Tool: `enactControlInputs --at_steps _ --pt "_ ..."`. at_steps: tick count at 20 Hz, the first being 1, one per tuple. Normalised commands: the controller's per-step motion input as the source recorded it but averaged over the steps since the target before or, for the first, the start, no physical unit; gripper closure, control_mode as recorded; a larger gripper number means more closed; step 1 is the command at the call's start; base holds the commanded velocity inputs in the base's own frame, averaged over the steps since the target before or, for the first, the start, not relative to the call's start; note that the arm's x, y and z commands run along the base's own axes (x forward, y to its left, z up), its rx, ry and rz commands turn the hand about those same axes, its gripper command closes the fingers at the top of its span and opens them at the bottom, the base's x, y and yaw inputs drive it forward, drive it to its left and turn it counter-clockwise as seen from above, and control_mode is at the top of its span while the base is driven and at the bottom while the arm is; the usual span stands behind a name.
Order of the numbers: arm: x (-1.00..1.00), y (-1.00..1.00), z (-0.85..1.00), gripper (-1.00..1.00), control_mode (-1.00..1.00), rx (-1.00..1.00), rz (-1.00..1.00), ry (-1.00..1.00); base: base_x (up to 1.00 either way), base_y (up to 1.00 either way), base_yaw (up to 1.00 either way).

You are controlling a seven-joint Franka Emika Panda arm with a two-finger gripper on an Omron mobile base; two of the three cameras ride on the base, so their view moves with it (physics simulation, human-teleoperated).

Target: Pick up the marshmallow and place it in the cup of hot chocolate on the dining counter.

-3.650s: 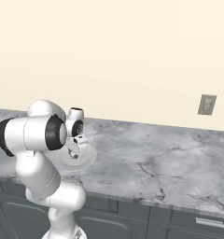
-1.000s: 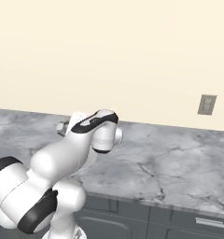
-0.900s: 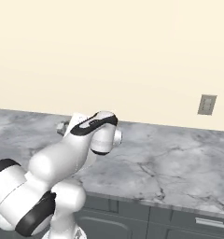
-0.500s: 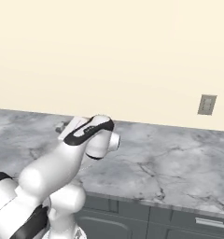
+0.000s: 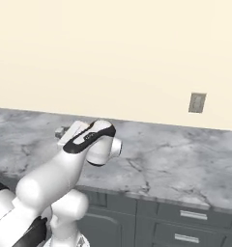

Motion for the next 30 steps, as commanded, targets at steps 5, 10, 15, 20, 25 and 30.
enactControlInputs --at_steps 5,10,15,20,25,30 --pt "0.00 0.00 0.00 1.00 1.00 0.00 0.00 0.00 -0.22 -1.00 -0.18" --pt "0.00 0.00 0.00 1.00 1.00 0.00 0.00 0.00 0.00 -0.23 -0.88" --pt "0.00 0.00 0.00 1.00 1.00 0.00 0.00 0.00 0.00 0.00 -1.00" --pt "0.00 0.00 0.00 1.00 1.00 0.00 0.00 0.00 0.00 0.00 -1.00" --pt "0.00 0.00 0.00 1.00 1.00 0.00 0.00 0.00 0.00 0.00 -1.00" --pt "0.00 0.00 0.00 1.00 1.00 0.00 0.00 0.00 0.00 0.00 -1.00"
